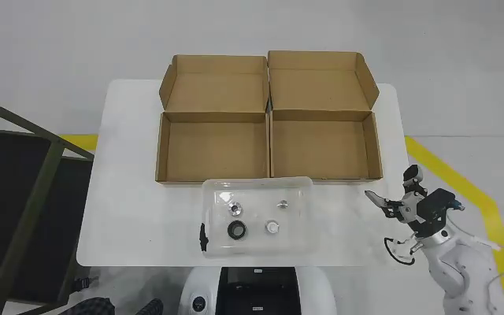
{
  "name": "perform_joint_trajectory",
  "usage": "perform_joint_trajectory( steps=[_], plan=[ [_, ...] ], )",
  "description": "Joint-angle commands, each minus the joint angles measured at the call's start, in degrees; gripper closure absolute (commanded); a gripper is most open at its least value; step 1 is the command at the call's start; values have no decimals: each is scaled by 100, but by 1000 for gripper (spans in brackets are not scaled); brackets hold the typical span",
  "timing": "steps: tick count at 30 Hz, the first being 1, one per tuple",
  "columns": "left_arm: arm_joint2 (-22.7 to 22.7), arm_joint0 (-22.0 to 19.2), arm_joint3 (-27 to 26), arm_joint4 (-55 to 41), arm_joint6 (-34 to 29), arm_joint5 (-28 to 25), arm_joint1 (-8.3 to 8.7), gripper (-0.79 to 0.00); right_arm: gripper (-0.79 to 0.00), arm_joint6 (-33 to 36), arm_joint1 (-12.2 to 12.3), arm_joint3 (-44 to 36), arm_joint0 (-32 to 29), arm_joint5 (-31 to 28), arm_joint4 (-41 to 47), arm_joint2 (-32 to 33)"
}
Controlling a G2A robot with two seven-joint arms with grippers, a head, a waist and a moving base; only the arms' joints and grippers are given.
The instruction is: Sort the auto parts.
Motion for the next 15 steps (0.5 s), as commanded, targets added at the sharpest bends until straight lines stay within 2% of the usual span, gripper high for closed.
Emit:
perform_joint_trajectory(
  steps=[1, 5, 15],
  plan=[
    [0, 0, 0, 0, 0, 0, 0, -785, -784, 0, 0, 0, 0, 0, 0, 0],
    [0, 0, 0, 0, 0, 0, 0, -785, -785, 226, 1, -110, 59, -42, -45, -139],
    [0, 0, 0, 0, 0, 0, 0, -785, -785, 1024, 13, -319, 482, -828, 607, -772]
  ],
)
